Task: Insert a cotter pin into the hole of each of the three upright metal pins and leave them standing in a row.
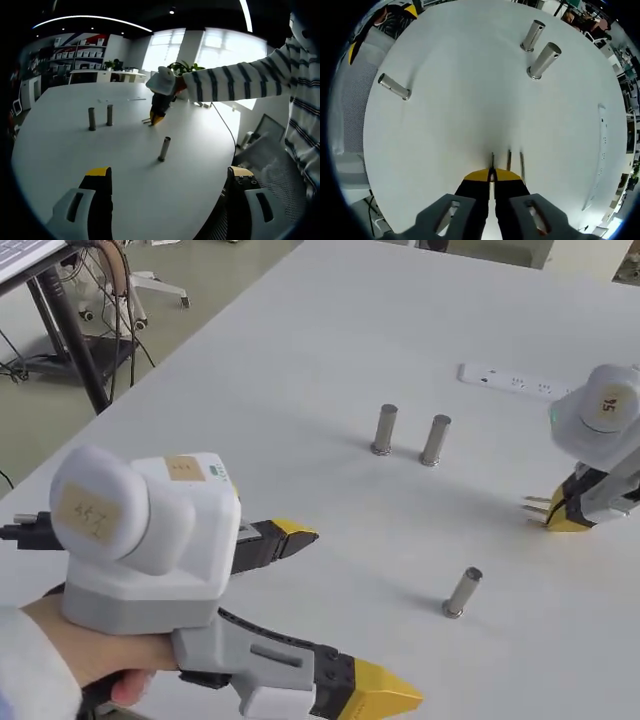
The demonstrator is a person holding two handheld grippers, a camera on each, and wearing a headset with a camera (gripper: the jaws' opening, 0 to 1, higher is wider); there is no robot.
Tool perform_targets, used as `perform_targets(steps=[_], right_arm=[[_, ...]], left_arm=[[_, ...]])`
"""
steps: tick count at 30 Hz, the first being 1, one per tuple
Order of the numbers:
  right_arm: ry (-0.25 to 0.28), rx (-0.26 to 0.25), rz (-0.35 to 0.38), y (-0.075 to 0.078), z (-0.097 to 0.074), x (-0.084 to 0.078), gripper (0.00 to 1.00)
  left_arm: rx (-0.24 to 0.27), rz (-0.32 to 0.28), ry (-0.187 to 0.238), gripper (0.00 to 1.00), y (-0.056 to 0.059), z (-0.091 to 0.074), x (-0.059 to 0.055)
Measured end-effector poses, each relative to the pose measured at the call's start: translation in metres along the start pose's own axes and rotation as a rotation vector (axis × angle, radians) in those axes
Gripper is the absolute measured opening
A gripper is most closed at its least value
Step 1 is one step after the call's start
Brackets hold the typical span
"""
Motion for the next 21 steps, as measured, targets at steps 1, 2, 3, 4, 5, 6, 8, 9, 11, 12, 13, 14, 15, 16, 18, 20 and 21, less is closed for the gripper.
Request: perform_targets(steps=[1,2,3,4,5,6,8,9,11,12,13,14,15,16,18,20,21], right_arm=[[-0.004,-0.004,-0.014,0.0,0.0,0.0,0.0],[-0.01,-0.009,-0.026,-0.001,0.0,0.0,0.0],[-0.016,-0.014,-0.037,-0.002,0.0,0.0,0.0],[-0.02,-0.016,-0.047,-0.002,0.0,0.0,0.0],[-0.025,-0.018,-0.054,-0.002,0.001,0.001,0.0],[-0.028,-0.019,-0.058,-0.002,0.001,0.001,0.0],[-0.034,-0.018,-0.06,-0.001,0.0,0.001,0.0],[-0.036,-0.016,-0.058,-0.001,0.0,0.001,0.0],[-0.037,-0.012,-0.055,-0.001,0.0,0.0,0.0],[-0.037,-0.012,-0.054,0.0,0.0,0.0,0.0],[-0.037,-0.013,-0.052,-0.001,0.0,0.0,0.0],[-0.037,-0.017,-0.053,-0.001,0.0,0.0,0.0],[-0.036,-0.024,-0.059,-0.002,0.0,-0.001,0.0],[-0.035,-0.029,-0.061,-0.002,-0.001,-0.001,0.0],[-0.031,-0.04,-0.062,-0.002,-0.001,-0.001,0.0],[-0.035,-0.049,-0.071,-0.002,-0.001,-0.002,0.0],[-0.039,-0.052,-0.071,-0.002,-0.001,-0.002,0.0]], left_arm=[[-0.001,0.001,-0.001,0.95,0.0,0.0,0.0],[-0.002,0.0,-0.001,0.94,0.001,0.0,0.0],[-0.004,-0.001,-0.001,0.94,0.001,0.001,0.0],[-0.005,-0.002,-0.003,0.94,0.002,0.001,-0.001],[-0.007,-0.003,-0.006,0.94,0.003,0.002,-0.001],[-0.008,-0.003,-0.008,0.94,0.003,0.002,-0.002],[-0.014,-0.004,-0.005,0.94,0.006,0.003,-0.002],[-0.015,-0.004,-0.004,0.94,0.007,0.003,-0.001],[-0.017,-0.003,-0.003,0.94,0.008,0.004,-0.001],[-0.017,-0.002,-0.003,0.94,0.009,0.005,-0.001],[-0.018,-0.003,-0.005,0.94,0.009,0.005,-0.001],[-0.019,-0.004,-0.008,0.94,0.009,0.006,-0.001],[-0.019,-0.002,-0.011,0.93,0.009,0.006,-0.001],[-0.02,0.001,-0.011,0.93,0.009,0.006,-0.001],[-0.025,-0.001,-0.004,0.93,0.01,0.007,0.001],[-0.03,0.001,0.004,0.93,0.01,0.007,0.003],[-0.032,0.004,0.004,0.93,0.011,0.007,0.004]])
Point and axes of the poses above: the centre of the closed fingertips' face, and the gripper's own axes: z roughly forward along the fingers, y roughly to its right, x roughly out of its top, the point moved 3 cm from there along -z, roughly backward along the fingers, and after that the axes turned 8 degrees about y, right-handed, at the moved point
